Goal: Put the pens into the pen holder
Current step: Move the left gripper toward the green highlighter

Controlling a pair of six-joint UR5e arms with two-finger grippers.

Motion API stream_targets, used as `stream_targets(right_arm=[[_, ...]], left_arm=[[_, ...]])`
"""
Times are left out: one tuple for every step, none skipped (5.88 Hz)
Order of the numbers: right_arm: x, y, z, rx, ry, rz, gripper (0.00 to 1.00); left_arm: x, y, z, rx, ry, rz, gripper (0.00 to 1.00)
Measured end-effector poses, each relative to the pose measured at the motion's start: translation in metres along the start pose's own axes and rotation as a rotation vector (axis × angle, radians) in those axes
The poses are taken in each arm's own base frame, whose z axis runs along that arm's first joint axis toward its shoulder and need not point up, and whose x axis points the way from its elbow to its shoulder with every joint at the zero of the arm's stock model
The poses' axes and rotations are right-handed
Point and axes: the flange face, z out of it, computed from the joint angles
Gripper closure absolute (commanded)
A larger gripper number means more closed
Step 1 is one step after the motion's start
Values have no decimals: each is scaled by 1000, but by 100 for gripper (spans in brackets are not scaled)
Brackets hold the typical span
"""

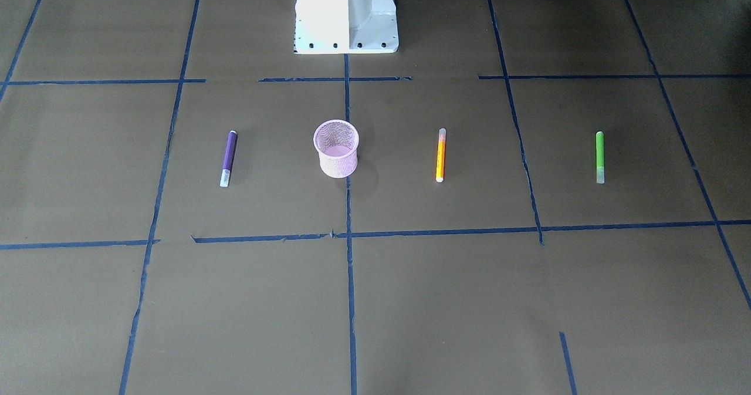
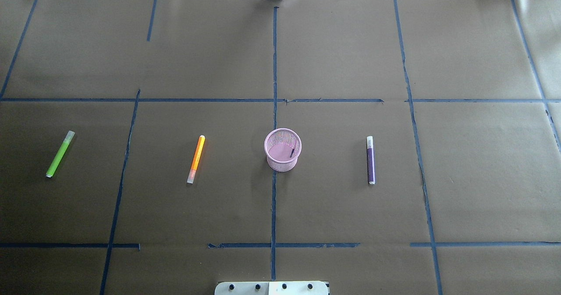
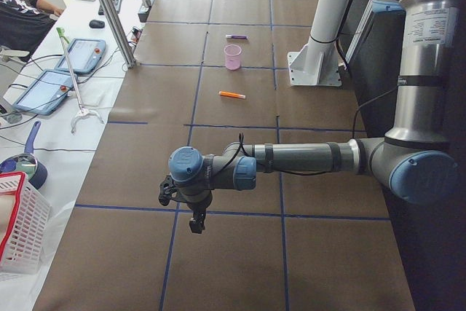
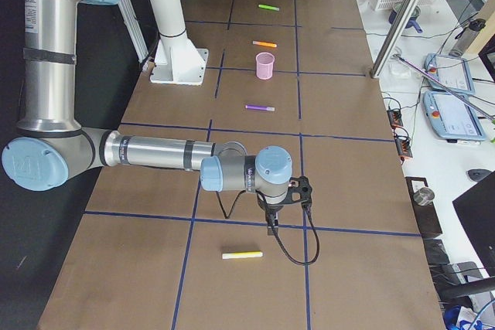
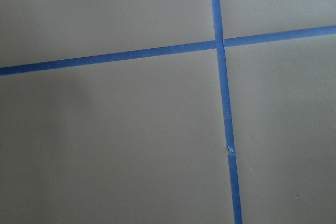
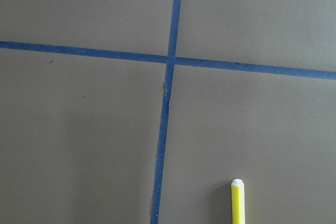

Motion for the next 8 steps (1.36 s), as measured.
stream_targets(right_arm=[[1,1,1,-2,-1,3,0],[3,2,3,-6,-1,12,0],[4,2,5,-9,-2,16,0],[6,3,6,-12,-2,13,0],[6,3,7,-13,-3,11,0],[7,4,8,-15,-2,12,0],[8,6,9,-17,-3,14,0],[9,7,9,-19,-4,15,0]], left_arm=[[0,0,0,0,0,0,0],[0,0,0,0,0,0,0],[0,0,0,1,1,0,0],[1,-1,-1,3,1,2,0],[5,-5,-5,12,3,7,0],[14,-16,-13,28,4,20,0],[40,-39,-17,37,6,28,0],[89,-70,-9,25,12,32,0]])
